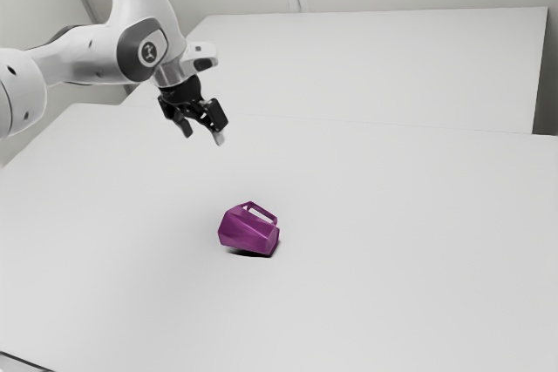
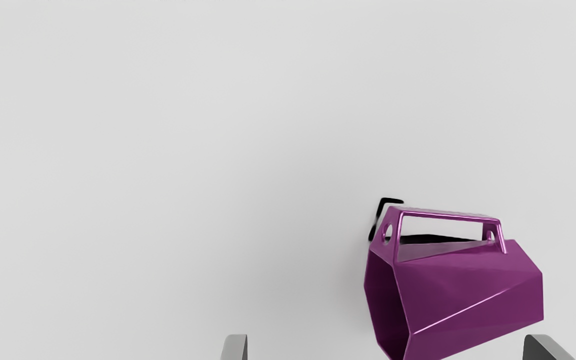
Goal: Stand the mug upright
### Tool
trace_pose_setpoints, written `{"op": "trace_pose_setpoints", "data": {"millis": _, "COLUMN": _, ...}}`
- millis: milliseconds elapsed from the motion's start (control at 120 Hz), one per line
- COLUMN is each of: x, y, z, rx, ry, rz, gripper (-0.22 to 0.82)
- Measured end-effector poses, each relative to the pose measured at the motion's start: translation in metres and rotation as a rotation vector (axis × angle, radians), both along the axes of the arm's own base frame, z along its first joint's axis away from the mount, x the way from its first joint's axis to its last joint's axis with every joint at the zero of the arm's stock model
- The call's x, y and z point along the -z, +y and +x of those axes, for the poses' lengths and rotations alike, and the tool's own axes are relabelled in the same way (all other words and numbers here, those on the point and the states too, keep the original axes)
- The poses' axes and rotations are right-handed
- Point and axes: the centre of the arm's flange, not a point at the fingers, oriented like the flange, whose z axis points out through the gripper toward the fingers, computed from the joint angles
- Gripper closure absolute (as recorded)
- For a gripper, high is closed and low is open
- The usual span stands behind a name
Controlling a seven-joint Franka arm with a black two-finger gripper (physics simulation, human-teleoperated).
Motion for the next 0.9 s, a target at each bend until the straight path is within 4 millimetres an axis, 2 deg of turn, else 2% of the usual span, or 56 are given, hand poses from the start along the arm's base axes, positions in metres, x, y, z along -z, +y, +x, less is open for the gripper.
{"op": "trace_pose_setpoints", "data": {"millis": 100, "x": 0.002, "y": 0.002, "z": -0.001, "rx": 0.013, "ry": -0.006, "rz": -0.005, "gripper": 0.0}}
{"op": "trace_pose_setpoints", "data": {"millis": 150, "x": 0.011, "y": 0.006, "z": 0.001, "rx": 0.003, "ry": 0.005, "rz": -0.03, "gripper": 0.0}}
{"op": "trace_pose_setpoints", "data": {"millis": 242, "x": 0.055, "y": 0.026, "z": 0.004, "rx": -0.057, "ry": 0.07, "rz": -0.142, "gripper": 0.0}}
{"op": "trace_pose_setpoints", "data": {"millis": 333, "x": 0.098, "y": 0.046, "z": -0.011, "rx": -0.123, "ry": 0.145, "rz": -0.287, "gripper": 0.0}}
{"op": "trace_pose_setpoints", "data": {"millis": 500, "x": 0.154, "y": 0.05, "z": -0.024, "rx": -0.148, "ry": 0.257, "rz": -0.474, "gripper": 0.0}}
{"op": "trace_pose_setpoints", "data": {"millis": 792, "x": 0.195, "y": 0.045, "z": -0.034, "rx": -0.12, "ry": 0.317, "rz": -0.679, "gripper": 0.0}}
{"op": "trace_pose_setpoints", "data": {"millis": 900, "x": 0.204, "y": 0.04, "z": -0.037, "rx": -0.123, "ry": 0.316, "rz": -0.744, "gripper": 0.0}}
